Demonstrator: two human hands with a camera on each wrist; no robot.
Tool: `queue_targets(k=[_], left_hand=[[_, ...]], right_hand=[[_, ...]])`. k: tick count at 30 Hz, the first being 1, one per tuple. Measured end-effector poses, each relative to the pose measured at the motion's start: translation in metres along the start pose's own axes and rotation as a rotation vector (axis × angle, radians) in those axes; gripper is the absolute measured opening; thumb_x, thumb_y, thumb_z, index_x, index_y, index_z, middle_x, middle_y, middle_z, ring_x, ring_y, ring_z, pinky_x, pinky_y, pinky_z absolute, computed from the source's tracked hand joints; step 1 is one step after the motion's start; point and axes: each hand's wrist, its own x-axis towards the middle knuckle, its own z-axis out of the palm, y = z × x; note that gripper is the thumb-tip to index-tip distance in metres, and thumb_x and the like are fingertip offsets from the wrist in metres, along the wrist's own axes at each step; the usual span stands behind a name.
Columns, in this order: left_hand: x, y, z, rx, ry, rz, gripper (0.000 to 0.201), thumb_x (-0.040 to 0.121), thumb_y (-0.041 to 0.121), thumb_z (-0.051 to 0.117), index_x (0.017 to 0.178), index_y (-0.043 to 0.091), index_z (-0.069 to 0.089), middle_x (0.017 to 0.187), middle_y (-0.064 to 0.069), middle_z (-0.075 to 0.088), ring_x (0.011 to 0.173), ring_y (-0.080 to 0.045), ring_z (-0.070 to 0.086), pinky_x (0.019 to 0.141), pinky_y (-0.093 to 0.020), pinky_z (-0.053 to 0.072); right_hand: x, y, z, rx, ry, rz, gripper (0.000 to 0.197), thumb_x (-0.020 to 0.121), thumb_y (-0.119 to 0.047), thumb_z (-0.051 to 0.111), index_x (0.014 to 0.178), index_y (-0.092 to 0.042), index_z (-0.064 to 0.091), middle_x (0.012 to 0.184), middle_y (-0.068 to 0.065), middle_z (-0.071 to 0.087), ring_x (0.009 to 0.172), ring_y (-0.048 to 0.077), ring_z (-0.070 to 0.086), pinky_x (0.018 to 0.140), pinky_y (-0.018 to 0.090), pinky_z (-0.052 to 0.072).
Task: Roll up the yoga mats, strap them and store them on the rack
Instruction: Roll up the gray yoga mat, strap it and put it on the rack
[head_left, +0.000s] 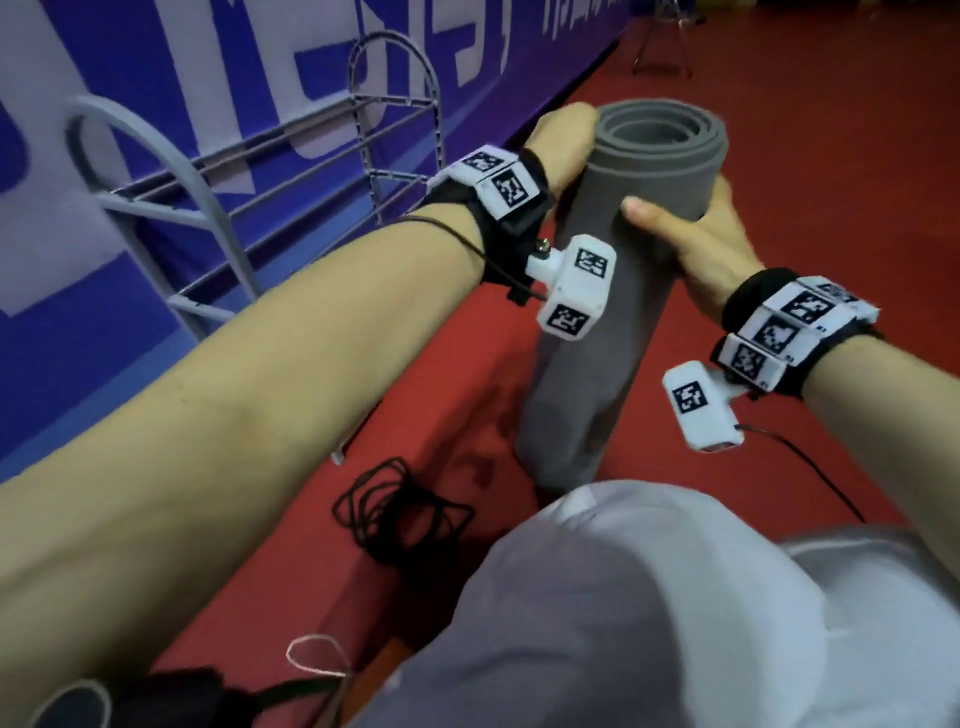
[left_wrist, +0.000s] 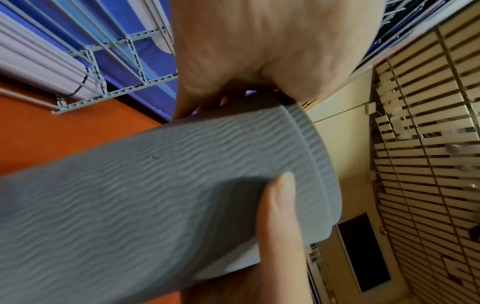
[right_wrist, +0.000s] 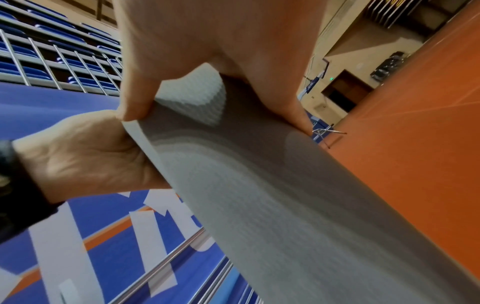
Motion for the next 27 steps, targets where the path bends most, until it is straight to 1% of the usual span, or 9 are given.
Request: queue_targets(k=[2, 3, 5, 7, 11, 15, 17, 22, 27], left_hand=[[0.002, 0.002, 0.004, 0.013, -0.003, 0.023, 0.037, 0.093, 0.018, 0.04, 0.122, 0.004, 0.058, 0.118, -0.014, 0.062, 0.106, -0.026, 0.06, 0.088, -0.028, 0.052], [0.001, 0.004, 0.004, 0.01, -0.005, 0.042, 0.036, 0.095, 0.014, 0.038, 0.125, 0.005, 0.057, 0.124, -0.015, 0.06, 0.108, -0.026, 0.06, 0.09, -0.03, 0.052], [0.008, 0.006, -0.001, 0.042, -0.011, 0.045, 0.026, 0.093, 0.015, 0.044, 0.112, 0.009, 0.062, 0.113, -0.011, 0.064, 0.089, -0.02, 0.064, 0.071, -0.023, 0.057], [0.012, 0.005, -0.009, 0.047, -0.008, -0.002, 0.028, 0.08, 0.021, 0.053, 0.102, 0.011, 0.067, 0.101, -0.006, 0.064, 0.081, -0.021, 0.062, 0.074, -0.025, 0.055], [0.021, 0.011, -0.013, -0.033, -0.045, -0.134, 0.017, 0.074, 0.025, 0.044, 0.059, 0.019, 0.038, 0.061, 0.0, 0.043, 0.062, -0.019, 0.04, 0.074, -0.036, 0.035], [0.028, 0.013, -0.006, 0.0, -0.025, -0.141, 0.028, 0.09, 0.034, 0.044, 0.089, 0.014, 0.063, 0.079, -0.006, 0.059, 0.085, -0.027, 0.06, 0.091, -0.041, 0.048], [0.032, 0.016, -0.002, 0.036, -0.049, -0.142, 0.025, 0.094, 0.032, 0.045, 0.085, 0.015, 0.061, 0.083, -0.007, 0.062, 0.088, -0.027, 0.061, 0.092, -0.048, 0.048], [0.035, 0.017, -0.008, -0.083, -0.134, -0.215, 0.033, 0.095, 0.022, 0.046, 0.064, 0.015, 0.051, 0.058, -0.001, 0.053, 0.058, -0.019, 0.051, 0.068, -0.03, 0.048], [0.041, -0.002, -0.021, 0.028, -0.131, -0.192, 0.029, 0.095, 0.042, 0.055, 0.079, 0.018, 0.059, 0.065, 0.006, 0.062, 0.068, -0.012, 0.057, 0.062, -0.027, 0.051]], right_hand=[[0.002, 0.0, -0.004, 0.008, 0.039, 0.053, 0.109, 0.058, -0.056, 0.087, 0.143, -0.011, 0.034, 0.133, 0.0, 0.059, 0.12, 0.01, 0.059, 0.101, 0.035, 0.049], [0.004, 0.0, -0.005, 0.011, 0.045, 0.106, 0.117, 0.053, -0.067, 0.083, 0.145, -0.017, 0.031, 0.135, -0.005, 0.057, 0.121, 0.008, 0.058, 0.102, 0.036, 0.049], [0.012, 0.0, -0.004, 0.02, 0.035, 0.199, 0.12, 0.046, -0.085, 0.071, 0.145, -0.029, 0.032, 0.135, -0.014, 0.057, 0.12, 0.005, 0.058, 0.104, 0.041, 0.046], [0.019, 0.0, -0.003, 0.004, 0.037, 0.239, 0.122, 0.042, -0.095, 0.06, 0.145, -0.035, 0.035, 0.134, -0.017, 0.058, 0.119, 0.005, 0.059, 0.105, 0.045, 0.044], [0.025, 0.005, -0.001, 0.013, 0.088, 0.217, 0.124, 0.039, -0.093, 0.062, 0.144, -0.029, 0.041, 0.129, -0.013, 0.062, 0.115, 0.004, 0.061, 0.103, 0.039, 0.046], [0.027, 0.006, -0.004, 0.006, 0.129, 0.237, 0.112, 0.047, -0.091, 0.062, 0.14, -0.031, 0.046, 0.126, -0.013, 0.065, 0.113, 0.006, 0.062, 0.103, 0.04, 0.044], [0.026, 0.006, -0.008, 0.0, 0.129, 0.252, 0.102, 0.054, -0.085, 0.058, 0.14, -0.033, 0.045, 0.125, -0.014, 0.065, 0.112, 0.005, 0.062, 0.102, 0.04, 0.044], [0.034, 0.018, -0.014, 0.011, 0.139, 0.24, 0.107, 0.051, -0.09, 0.061, 0.138, -0.03, 0.049, 0.124, -0.009, 0.066, 0.114, 0.011, 0.063, 0.104, 0.043, 0.044], [0.038, 0.028, -0.02, -0.035, 0.132, 0.248, 0.099, 0.059, -0.092, 0.056, 0.142, -0.038, 0.043, 0.131, -0.014, 0.061, 0.122, 0.012, 0.057, 0.108, 0.048, 0.038]])
